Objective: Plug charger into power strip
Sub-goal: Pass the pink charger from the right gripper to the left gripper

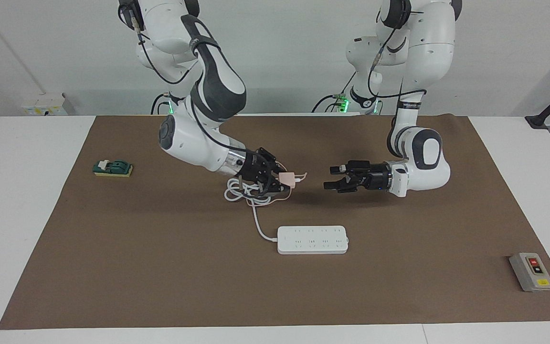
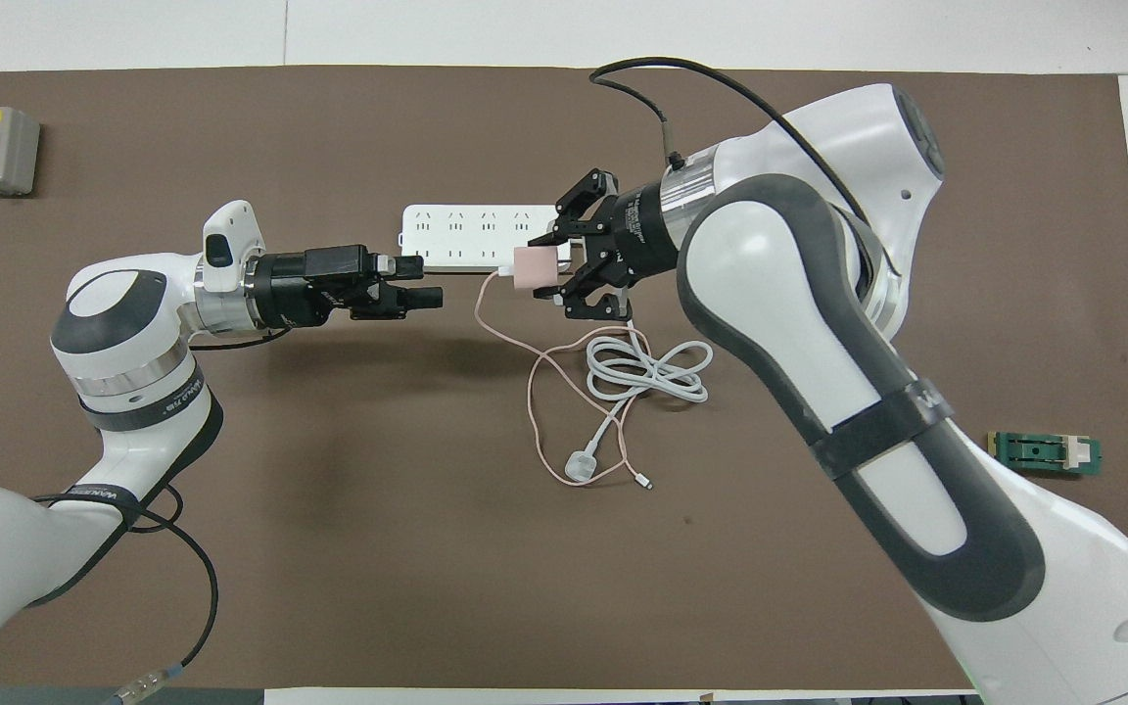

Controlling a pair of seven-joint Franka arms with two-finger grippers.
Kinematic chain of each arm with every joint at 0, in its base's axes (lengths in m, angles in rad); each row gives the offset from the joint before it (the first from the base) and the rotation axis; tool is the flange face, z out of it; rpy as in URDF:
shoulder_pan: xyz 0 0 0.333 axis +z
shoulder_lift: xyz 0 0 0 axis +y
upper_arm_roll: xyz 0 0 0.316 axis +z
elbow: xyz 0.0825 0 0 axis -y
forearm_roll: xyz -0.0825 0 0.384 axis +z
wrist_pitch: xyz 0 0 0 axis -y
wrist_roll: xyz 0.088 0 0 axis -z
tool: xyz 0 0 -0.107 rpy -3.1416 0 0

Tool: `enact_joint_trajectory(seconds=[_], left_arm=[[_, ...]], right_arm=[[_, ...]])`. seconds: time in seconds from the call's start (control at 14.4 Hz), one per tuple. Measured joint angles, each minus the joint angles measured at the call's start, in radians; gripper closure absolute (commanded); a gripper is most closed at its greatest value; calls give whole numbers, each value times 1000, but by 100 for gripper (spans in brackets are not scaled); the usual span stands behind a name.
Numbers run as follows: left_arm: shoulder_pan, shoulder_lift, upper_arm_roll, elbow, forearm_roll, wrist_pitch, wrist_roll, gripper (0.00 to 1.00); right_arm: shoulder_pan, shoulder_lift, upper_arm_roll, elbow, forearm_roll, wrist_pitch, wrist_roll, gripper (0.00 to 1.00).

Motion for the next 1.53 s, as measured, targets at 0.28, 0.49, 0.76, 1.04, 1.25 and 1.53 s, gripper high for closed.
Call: enact_joint_trajectory(seconds=[0.28, 0.49, 0.76, 1.04, 1.25, 1.53], left_arm=[[0, 1, 0, 0, 0, 2, 1, 0], [0, 2, 0, 0, 0, 2, 3, 0], [0, 2, 0, 0, 0, 2, 4, 0], [0, 2, 0, 0, 0, 2, 5, 0], [-1, 3, 0, 0, 0, 3, 7, 0], [-21, 3, 0, 0, -4, 14, 11, 0]], right_arm=[[54, 7, 0, 2, 11, 65, 17, 100], [79, 19, -1, 2, 27, 120, 17, 100], [106, 46, -1, 3, 35, 164, 17, 100], [111, 55, -1, 5, 35, 169, 17, 100], [111, 55, -1, 6, 35, 169, 17, 100], [112, 55, -1, 8, 35, 169, 17, 100]])
